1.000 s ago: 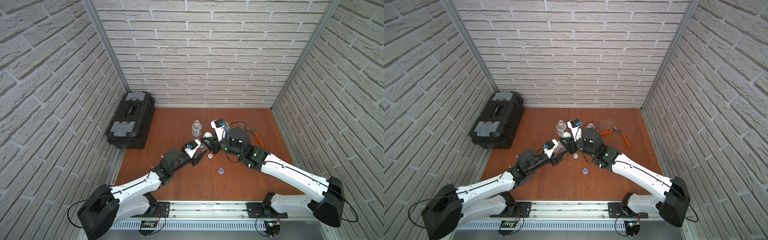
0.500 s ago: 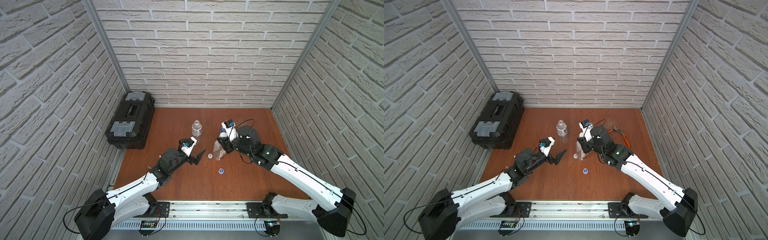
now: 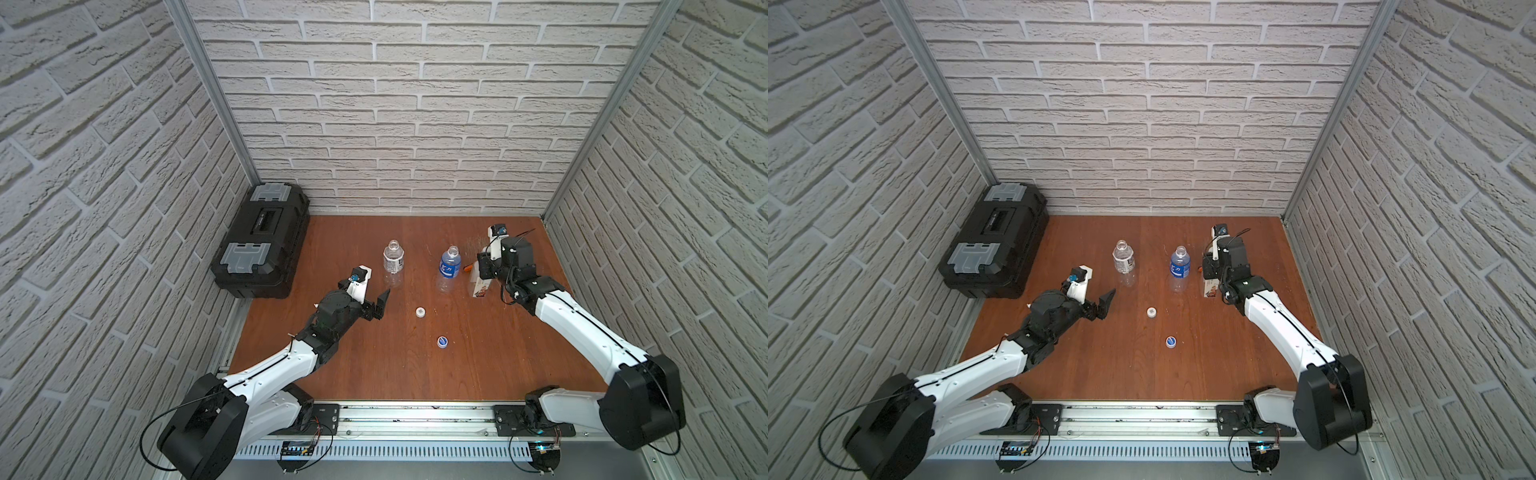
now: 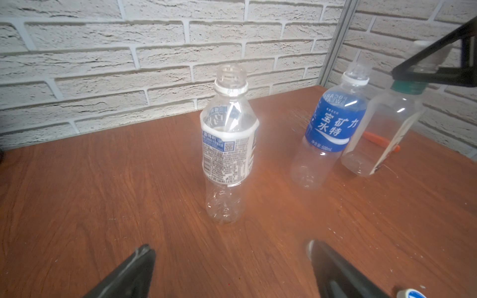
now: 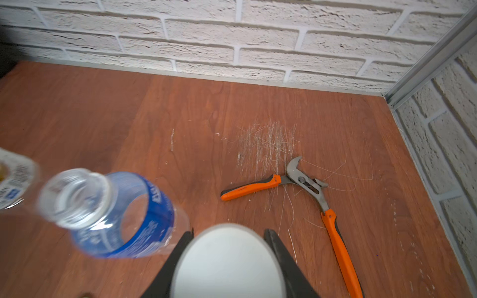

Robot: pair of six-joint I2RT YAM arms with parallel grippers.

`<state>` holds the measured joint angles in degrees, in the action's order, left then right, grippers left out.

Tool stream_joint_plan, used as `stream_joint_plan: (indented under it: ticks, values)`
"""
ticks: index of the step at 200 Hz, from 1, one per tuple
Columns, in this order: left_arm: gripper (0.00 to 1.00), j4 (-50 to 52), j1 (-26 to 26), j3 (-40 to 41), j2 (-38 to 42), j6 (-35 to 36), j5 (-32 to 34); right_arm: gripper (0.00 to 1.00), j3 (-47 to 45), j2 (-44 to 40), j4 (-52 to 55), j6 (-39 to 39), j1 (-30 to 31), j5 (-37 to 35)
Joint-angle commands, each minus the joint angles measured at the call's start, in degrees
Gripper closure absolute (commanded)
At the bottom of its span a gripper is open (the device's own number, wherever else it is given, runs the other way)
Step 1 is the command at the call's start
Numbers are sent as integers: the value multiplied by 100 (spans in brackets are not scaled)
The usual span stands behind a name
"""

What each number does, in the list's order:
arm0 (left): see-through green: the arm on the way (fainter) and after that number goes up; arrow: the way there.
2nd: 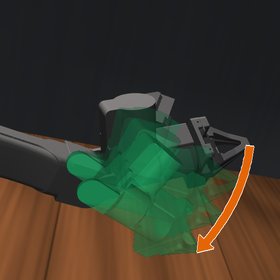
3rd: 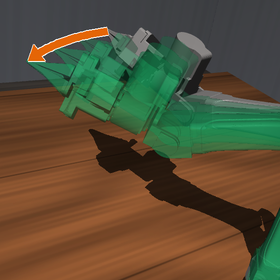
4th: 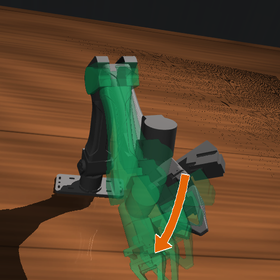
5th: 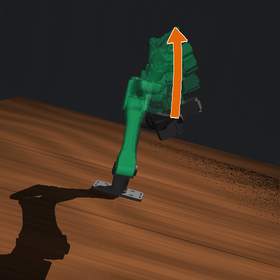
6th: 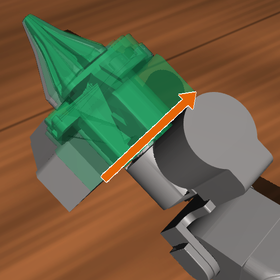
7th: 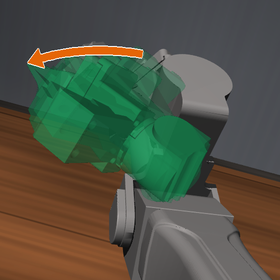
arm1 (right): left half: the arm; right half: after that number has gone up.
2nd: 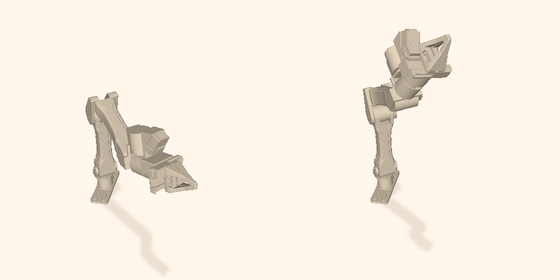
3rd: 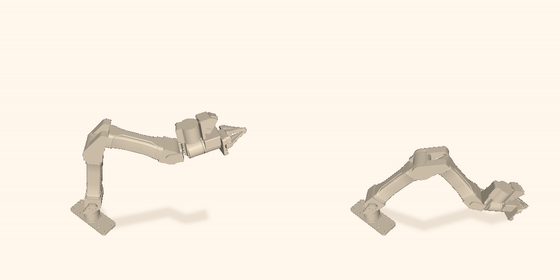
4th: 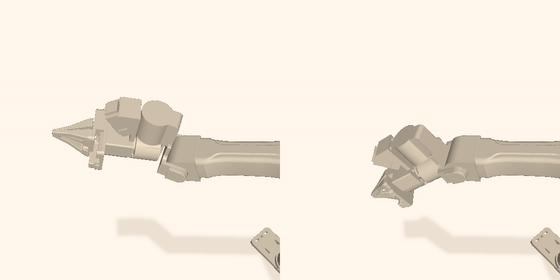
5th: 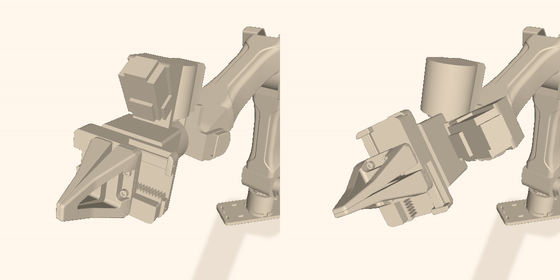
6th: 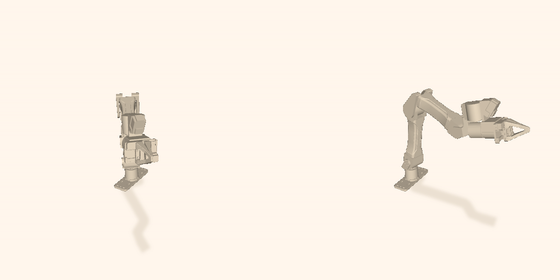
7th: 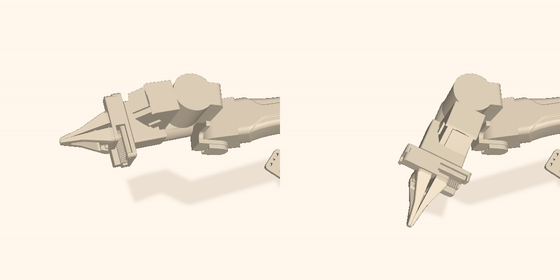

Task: Screw on the bottle caps
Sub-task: Place the plastic bottle at the center of the board.

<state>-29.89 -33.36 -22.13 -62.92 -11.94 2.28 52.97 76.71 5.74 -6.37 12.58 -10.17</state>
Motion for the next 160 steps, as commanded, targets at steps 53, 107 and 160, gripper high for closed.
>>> stream_joint_plan:
  ticks: [53,107,160]
  values:
    - [2,-331,41,-159,-270,137,-60,75,-116,824,-2048,119,-63,282]
    - [2,-359,40,-142,-295,143,-105,64,-181,913,-1953,444,-63,238]
    - [2,-368,41,-143,-298,175,-150,39,-123,694,-1655,412,-63,416]
